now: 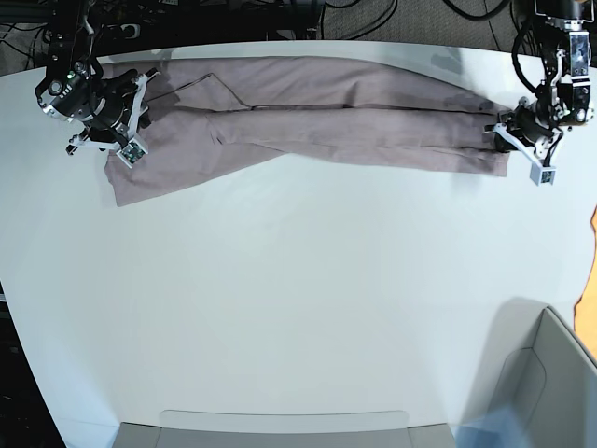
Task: Fold the T-shirt properly
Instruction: 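Fold the hem half over toward the collar with both grippers, then fold the shirt end held by the left gripper toward the right gripper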
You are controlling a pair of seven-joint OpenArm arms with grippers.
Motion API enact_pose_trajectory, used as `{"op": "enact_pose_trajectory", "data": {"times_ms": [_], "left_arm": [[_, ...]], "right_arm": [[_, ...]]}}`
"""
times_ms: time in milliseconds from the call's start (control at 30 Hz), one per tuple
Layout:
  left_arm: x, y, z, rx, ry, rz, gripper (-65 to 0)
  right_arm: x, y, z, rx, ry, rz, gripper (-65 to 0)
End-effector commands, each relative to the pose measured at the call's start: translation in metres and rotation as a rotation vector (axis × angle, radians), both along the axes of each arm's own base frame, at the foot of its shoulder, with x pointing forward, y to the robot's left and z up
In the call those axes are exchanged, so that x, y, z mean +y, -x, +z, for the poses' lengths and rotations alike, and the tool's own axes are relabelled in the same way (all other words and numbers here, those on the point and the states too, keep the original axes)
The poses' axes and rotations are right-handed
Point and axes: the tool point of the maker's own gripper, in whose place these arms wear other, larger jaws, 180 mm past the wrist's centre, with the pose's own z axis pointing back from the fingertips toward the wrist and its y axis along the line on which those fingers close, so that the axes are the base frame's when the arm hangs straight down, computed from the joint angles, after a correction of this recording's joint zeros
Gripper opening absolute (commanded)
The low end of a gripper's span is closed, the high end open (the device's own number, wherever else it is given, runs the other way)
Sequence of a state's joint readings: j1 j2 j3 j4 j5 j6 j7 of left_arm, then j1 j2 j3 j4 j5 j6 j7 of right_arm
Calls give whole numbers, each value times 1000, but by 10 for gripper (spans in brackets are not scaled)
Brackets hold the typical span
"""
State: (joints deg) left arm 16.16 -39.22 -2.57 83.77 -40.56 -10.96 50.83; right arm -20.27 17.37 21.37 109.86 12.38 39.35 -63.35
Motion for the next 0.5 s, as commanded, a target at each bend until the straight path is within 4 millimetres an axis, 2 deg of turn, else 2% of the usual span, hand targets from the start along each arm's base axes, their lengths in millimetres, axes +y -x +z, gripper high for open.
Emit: {"op": "enact_pose_trajectory", "data": {"times_ms": [0, 167, 200, 267, 333, 467], "left_arm": [[-6, 15, -10, 74, 2, -36, -435], [-26, 47, -41, 195, 60, -194, -443], [-30, 49, -44, 208, 77, -232, -462], [-36, 50, -48, 225, 108, -309, -541], [-28, 57, -52, 249, 117, -303, -650], [-3, 54, -47, 230, 103, -218, -650]], "right_arm": [[1, -4, 7, -26, -4, 18, -466], [0, -4, 6, -25, -4, 16, -466], [0, -4, 6, -25, -4, 16, -466], [0, -5, 7, -27, -4, 16, -466], [2, -5, 7, -28, -8, 15, -466], [0, -9, 9, -40, -8, 9, -465]]}}
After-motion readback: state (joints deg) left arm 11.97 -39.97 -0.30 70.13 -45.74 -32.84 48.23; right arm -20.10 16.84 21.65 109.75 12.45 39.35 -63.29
